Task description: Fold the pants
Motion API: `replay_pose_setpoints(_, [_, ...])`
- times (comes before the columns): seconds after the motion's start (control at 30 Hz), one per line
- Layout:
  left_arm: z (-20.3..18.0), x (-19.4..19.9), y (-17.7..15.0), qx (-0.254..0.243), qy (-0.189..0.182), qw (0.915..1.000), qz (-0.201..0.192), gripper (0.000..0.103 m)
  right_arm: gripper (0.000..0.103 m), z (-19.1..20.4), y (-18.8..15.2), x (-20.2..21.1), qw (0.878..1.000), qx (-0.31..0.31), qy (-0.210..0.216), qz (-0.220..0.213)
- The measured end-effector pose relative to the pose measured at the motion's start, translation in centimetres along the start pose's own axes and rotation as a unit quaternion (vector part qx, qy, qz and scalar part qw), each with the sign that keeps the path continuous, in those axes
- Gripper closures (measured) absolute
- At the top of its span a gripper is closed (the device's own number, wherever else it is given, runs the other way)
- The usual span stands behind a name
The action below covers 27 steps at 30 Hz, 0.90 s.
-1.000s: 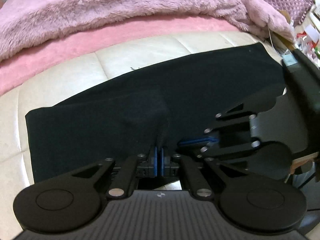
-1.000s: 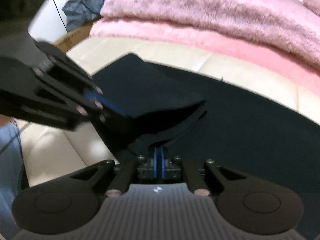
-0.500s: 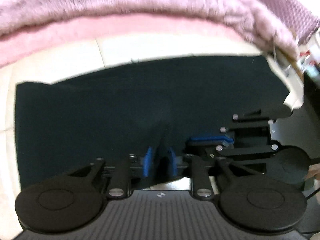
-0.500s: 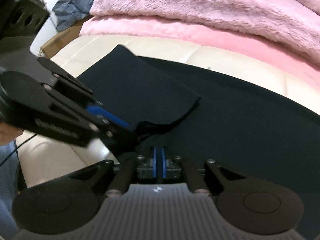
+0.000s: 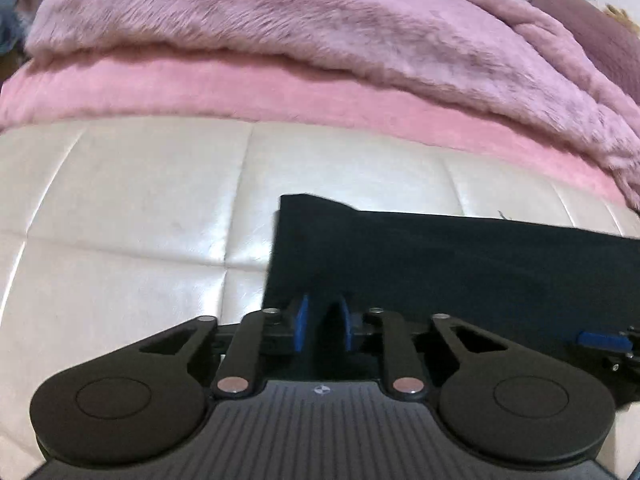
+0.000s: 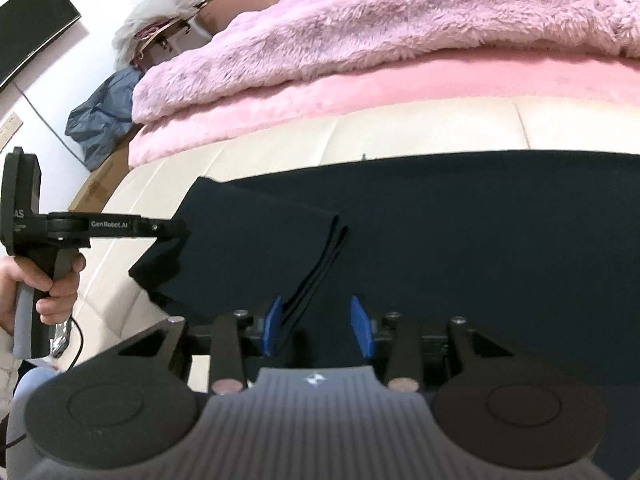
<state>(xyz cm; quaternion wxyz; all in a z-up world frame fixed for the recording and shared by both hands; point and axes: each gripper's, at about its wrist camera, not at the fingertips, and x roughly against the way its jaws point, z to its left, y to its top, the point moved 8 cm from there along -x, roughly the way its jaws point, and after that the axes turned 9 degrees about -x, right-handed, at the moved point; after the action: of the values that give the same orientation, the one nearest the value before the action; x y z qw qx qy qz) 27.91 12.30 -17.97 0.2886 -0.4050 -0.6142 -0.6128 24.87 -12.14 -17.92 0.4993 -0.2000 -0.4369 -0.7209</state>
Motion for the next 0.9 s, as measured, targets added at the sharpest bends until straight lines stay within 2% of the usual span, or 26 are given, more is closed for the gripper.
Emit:
replay_pose_setpoints(0.07, [0.4,-0.3,-0.1,0.000,0.013,0.9999,0.000,0.092,0.069,0.1,0.5,-0.6,1.000,0.004,-0.006,0.001])
replay_pose_setpoints(0.2, [0.6,-0.1,-0.6,0.014,0.008,0.9999,0.001,0.093,0.070,0.5,1.9,-1.9,1.000,0.009,-0.009,-0.003])
replay_pose_setpoints(0.33, [-1.2,0.2,-1.4,0.001,-0.025,0.9997,0.004,0.092,0.068,0.5,2.9,-2.9,1.000,-0.024,-0.001,0.006])
replay_pose_setpoints(0.37, [-1.8,0.1,-1.7,-0.005,-0.034,0.9994,0.008,0.092,0.066,0.2,2.8,-3.0,0.999,-0.040,0.000,0.011])
replay_pose_setpoints(0.53, [-5.6,-0.1,-3.2,-0.016,-0.080,0.9966,0.011,0.091,0.068,-1.1,1.6,-3.2,0.994,-0.106,0.023,0.026])
replay_pose_setpoints(0.73, [-9.2,-0.2,-3.9,-0.024,-0.118,0.9927,0.010,0.089,0.068,-1.3,1.0,-4.0,0.982,-0.171,0.074,0.027])
replay_pose_setpoints(0.8, [-9.7,-0.4,-3.9,-0.027,-0.121,0.9922,0.011,0.088,0.071,-1.4,0.9,-4.3,0.977,-0.192,0.086,0.025])
replay_pose_setpoints(0.9, [-9.7,-0.2,-3.9,-0.021,-0.127,0.9916,0.013,0.088,0.082,-2.0,0.8,-5.0,0.966,-0.233,0.108,0.023])
